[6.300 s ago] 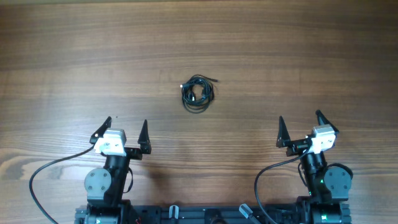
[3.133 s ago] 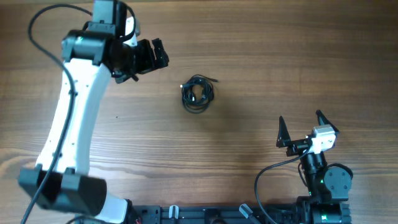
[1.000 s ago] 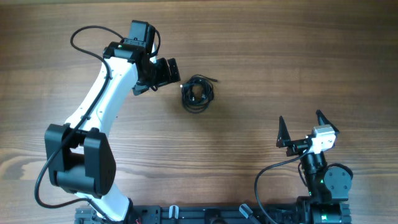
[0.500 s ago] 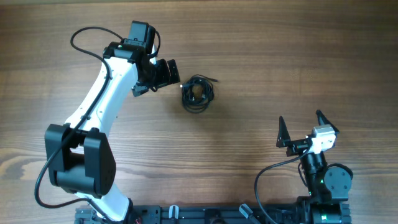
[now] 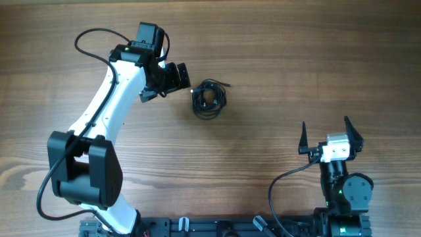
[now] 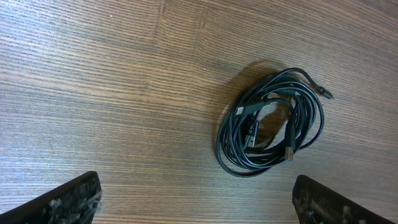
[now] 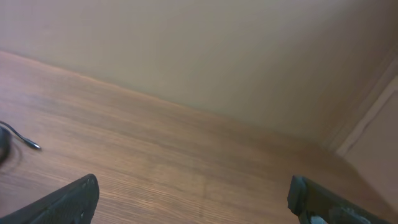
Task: Untangle cables
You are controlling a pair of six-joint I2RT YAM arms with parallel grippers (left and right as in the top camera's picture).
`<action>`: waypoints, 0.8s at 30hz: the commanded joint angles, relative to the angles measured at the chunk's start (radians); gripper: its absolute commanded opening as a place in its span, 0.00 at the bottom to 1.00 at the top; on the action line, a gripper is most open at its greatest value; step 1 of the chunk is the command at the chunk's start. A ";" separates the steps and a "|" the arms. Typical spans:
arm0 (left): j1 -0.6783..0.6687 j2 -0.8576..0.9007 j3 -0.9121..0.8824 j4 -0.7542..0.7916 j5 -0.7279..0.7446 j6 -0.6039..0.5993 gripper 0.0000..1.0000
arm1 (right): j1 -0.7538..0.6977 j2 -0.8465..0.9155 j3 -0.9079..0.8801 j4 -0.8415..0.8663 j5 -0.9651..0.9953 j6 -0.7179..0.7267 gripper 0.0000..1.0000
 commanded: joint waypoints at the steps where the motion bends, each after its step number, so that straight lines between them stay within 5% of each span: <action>1: 0.000 0.010 -0.014 0.000 0.005 0.001 1.00 | 0.007 -0.005 -0.001 0.001 0.026 -0.048 1.00; 24: -0.061 0.035 -0.043 0.028 -0.025 -0.130 1.00 | 0.007 -0.005 -0.001 0.002 0.028 -0.055 1.00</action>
